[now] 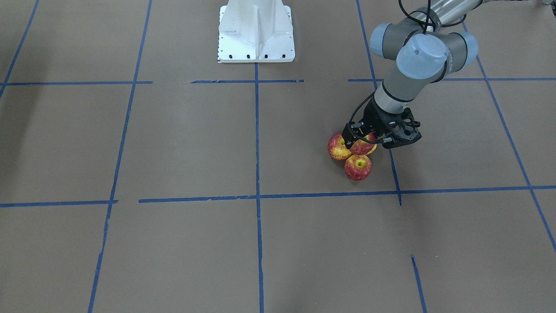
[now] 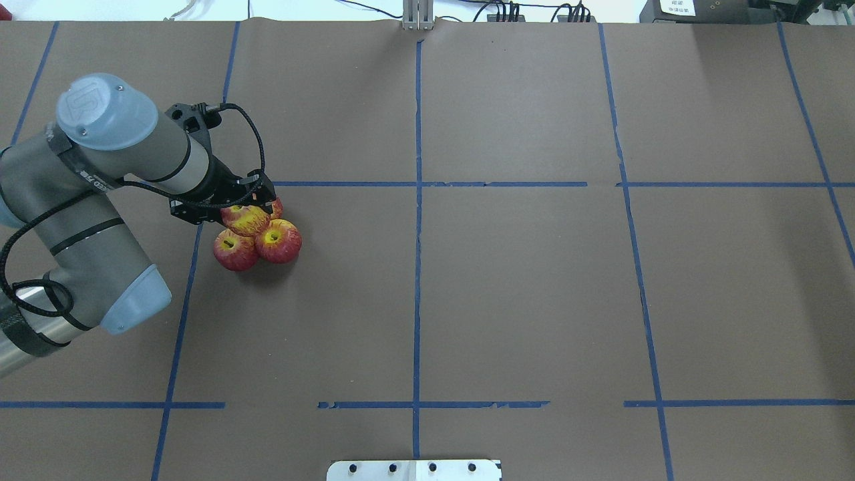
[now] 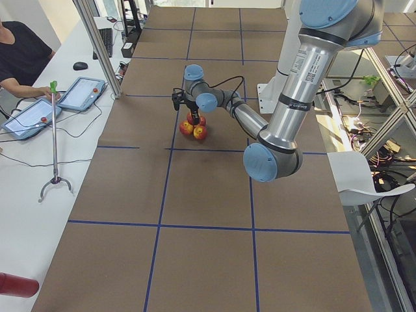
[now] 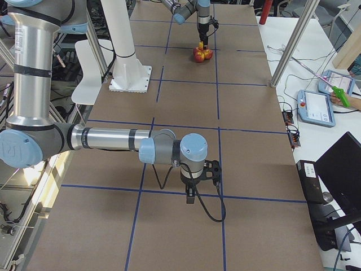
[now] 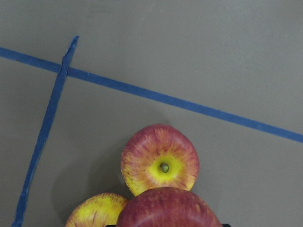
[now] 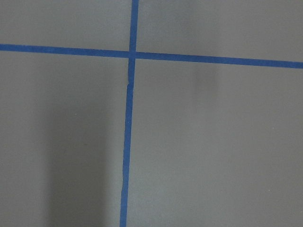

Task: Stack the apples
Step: 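Lower the held apple onto the top of the cluster and open the left gripper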

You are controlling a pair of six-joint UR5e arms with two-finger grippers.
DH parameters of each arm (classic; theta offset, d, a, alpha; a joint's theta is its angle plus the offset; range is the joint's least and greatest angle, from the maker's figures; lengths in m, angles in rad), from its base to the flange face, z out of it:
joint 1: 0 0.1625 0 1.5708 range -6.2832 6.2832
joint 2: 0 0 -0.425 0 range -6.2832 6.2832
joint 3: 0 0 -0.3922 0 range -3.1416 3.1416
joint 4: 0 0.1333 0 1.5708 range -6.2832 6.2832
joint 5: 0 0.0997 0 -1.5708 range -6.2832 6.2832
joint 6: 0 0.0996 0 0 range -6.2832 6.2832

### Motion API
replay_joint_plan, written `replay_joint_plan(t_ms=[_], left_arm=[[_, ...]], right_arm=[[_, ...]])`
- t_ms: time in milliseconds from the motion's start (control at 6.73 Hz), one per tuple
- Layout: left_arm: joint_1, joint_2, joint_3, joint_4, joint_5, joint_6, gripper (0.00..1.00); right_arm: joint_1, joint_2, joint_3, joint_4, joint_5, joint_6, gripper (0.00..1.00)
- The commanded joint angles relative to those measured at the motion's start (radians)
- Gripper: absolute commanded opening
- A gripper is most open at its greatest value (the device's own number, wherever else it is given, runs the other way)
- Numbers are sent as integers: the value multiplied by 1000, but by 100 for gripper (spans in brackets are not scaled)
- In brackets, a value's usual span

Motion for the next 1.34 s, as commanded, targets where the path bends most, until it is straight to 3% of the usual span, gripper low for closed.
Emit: replay_joint_plan(t_ms=[0,743,892,1041,1189], left_arm=[[6,5,-2,0,1,-1,0],[6,7,3,-1,13,2,0],[6,7,3,0,13,2,42],[6,4,4,-1,13,4,99],[6,2,3,-1,13,4,100]], right_arm=[[0,0,0,1,0,-1,100],[0,0,0,0,0,-1,100],[0,0,0,1,0,-1,100],[0,0,0,0,0,-1,100],[0,0,0,0,0,-1,100]])
